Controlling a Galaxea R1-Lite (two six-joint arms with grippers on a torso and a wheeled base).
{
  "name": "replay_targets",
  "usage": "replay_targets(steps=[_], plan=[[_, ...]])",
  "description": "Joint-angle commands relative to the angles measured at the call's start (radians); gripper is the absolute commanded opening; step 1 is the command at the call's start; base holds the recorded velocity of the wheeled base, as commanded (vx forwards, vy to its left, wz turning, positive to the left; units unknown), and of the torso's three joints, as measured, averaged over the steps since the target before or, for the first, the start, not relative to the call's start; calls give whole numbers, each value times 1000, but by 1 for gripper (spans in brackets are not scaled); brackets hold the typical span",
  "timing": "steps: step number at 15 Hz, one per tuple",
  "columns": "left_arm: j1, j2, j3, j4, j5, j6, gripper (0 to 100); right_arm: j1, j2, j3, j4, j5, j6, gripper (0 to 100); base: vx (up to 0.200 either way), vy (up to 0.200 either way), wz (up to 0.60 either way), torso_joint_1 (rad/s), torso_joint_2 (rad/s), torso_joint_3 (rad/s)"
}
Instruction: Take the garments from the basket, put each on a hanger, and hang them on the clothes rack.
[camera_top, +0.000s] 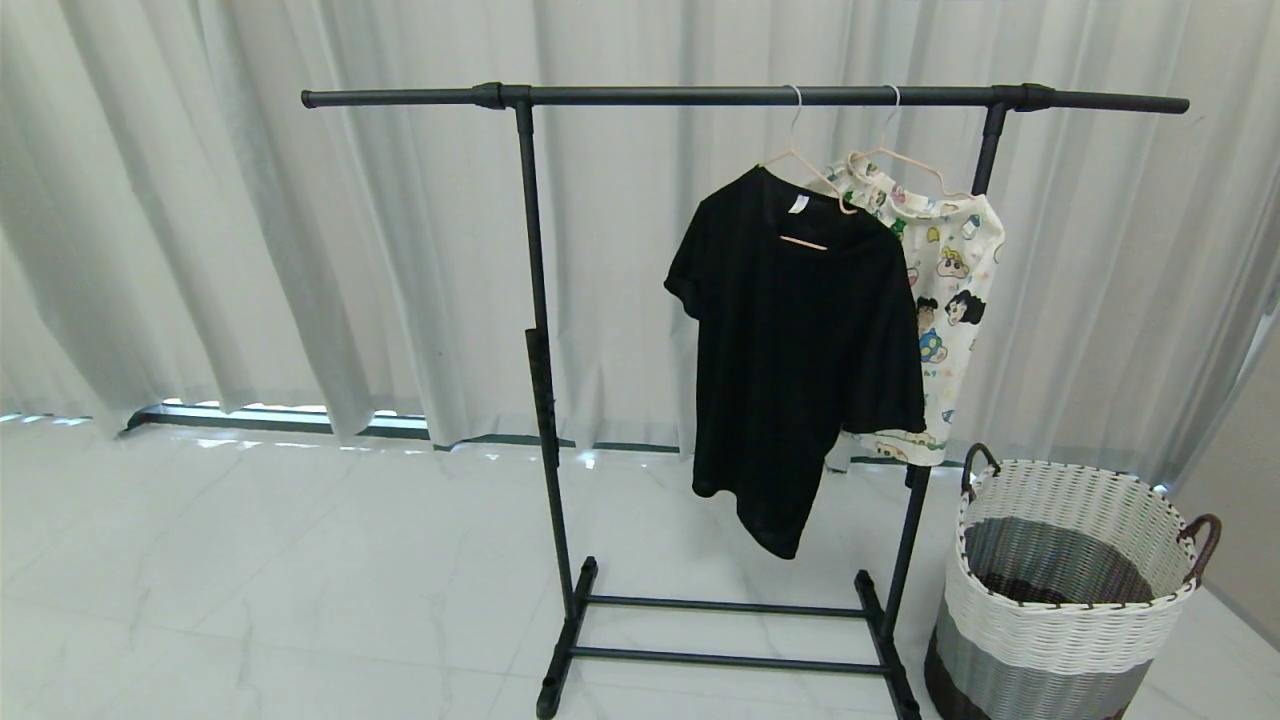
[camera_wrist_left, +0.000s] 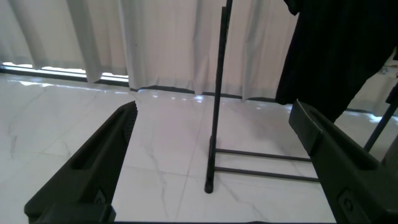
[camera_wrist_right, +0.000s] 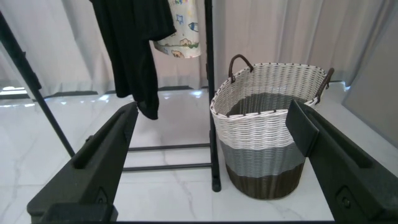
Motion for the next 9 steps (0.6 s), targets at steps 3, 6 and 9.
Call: replay_targets(steps=[3,6,9], plan=[[0,2,0,0,0,-1,100,0,0,0,1,0,0,100,0,0,0,0,0,0],[0,2,1,0,0,1,100,0,0,-2,1,0,-22,100,0,0,0,0,0,0],[0,2,0,0,0,1,100,0,0,0,1,-2,-31,100,0,0,0,0,0,0]])
